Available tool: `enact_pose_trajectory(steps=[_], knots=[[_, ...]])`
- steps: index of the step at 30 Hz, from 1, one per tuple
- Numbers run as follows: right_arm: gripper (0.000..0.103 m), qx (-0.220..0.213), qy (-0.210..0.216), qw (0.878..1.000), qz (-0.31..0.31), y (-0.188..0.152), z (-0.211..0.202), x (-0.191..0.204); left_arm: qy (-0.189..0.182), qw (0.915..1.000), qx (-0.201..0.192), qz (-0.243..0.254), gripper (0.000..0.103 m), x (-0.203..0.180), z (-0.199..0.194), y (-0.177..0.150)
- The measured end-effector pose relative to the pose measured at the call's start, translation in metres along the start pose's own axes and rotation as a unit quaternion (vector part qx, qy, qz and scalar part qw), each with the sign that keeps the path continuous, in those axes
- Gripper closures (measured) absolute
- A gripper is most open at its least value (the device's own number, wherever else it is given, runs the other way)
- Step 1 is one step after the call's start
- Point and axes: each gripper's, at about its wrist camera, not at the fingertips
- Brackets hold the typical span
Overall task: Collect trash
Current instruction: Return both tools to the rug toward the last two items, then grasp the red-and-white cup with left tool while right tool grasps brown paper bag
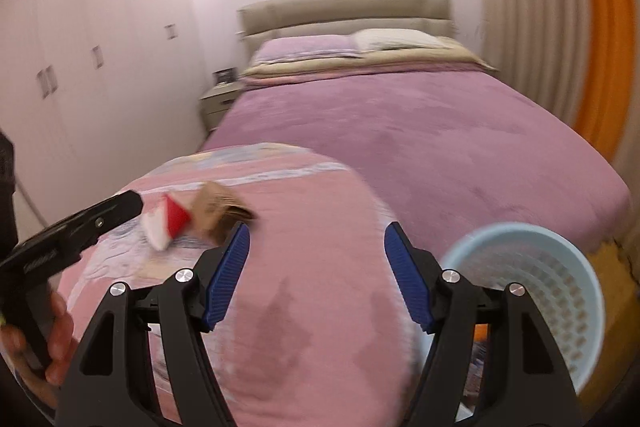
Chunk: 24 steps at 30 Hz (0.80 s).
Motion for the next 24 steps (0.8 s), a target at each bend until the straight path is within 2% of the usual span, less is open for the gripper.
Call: enact_pose_trajectory(steps=[5, 8, 13, 17, 19, 22, 24], knots=[[0.037, 0.012, 0.046, 0.998, -0.035, 0.019, 0.034, 0.034, 0.058, 0.9977, 0.027, -0.023, 0.046, 0.052, 0.02, 0.016], [0.037, 0.029, 0.062, 0.997, -0.036, 0.032, 0.066, 0.046, 0.073, 0.9955, 0.048, -0.036, 0.045, 0.077, 0.042, 0.023], [0.037, 0.05, 0.05, 0.997, -0.034, 0.038, 0.117, 0.053, 0.052, 0.9939, 0.056, -0.079, 0.044, 0.109, 0.073, 0.019], [0.037, 0.064, 0.049, 0.996, -0.036, 0.037, 0.144, 0.05, 0.029, 0.9941, 0.058, -0.087, 0.042, 0.114, 0.086, 0.007], [0.037, 0.071, 0.052, 0.995, -0.044, 0.032, 0.156, 0.051, 0.033, 0.9922, 0.078, -0.092, 0.039, 0.115, 0.095, 0.001], [0.037, 0.083, 0.044, 0.994, -0.053, 0.025, 0.169, 0.053, 0.03, 0.9923, 0.063, -0.103, 0.035, 0.123, 0.09, 0.003], [0.037, 0.098, 0.043, 0.993, -0.053, 0.02, 0.179, 0.052, 0.023, 0.9897, 0.07, -0.123, 0.034, 0.13, 0.091, 0.0]])
Point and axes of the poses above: each gripper's, at about its wrist camera, not at the fingertips, and z roughly the way its jaws point, x to its left, y to its top, and after that the axes turned 8 degrees about y, right-handed
